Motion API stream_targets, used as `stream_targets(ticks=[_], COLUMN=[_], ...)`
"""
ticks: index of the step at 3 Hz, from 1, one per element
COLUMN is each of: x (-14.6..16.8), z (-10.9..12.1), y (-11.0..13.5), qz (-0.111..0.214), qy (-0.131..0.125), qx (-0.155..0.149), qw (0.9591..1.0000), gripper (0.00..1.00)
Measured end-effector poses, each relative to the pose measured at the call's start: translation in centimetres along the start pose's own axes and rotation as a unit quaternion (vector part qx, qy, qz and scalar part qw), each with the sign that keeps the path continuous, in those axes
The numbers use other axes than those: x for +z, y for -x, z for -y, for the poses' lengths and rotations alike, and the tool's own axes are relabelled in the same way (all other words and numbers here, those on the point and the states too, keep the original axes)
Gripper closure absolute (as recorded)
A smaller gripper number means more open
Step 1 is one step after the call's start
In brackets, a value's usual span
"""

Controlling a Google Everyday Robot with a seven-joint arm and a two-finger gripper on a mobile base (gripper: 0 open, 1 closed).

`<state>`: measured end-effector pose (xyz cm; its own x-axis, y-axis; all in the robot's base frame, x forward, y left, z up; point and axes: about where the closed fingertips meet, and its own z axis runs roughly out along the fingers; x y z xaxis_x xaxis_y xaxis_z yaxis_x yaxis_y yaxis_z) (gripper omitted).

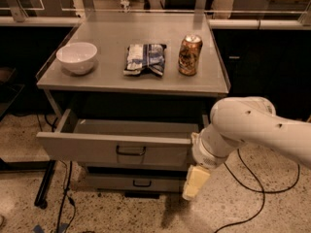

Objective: Open top drawer

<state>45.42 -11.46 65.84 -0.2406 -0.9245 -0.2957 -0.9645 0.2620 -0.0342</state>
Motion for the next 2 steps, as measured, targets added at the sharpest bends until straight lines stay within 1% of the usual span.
stream_targets(ticks=[1,2], x=[0.0,-2.6], z=[0.1,-3.2], y=[0.1,-2.5], qz=[0.000,-0.005], qy=[0.000,0.007], qx=[0.000,0.026], qw=[1.0000,0.9996], gripper=[0.00,0.00])
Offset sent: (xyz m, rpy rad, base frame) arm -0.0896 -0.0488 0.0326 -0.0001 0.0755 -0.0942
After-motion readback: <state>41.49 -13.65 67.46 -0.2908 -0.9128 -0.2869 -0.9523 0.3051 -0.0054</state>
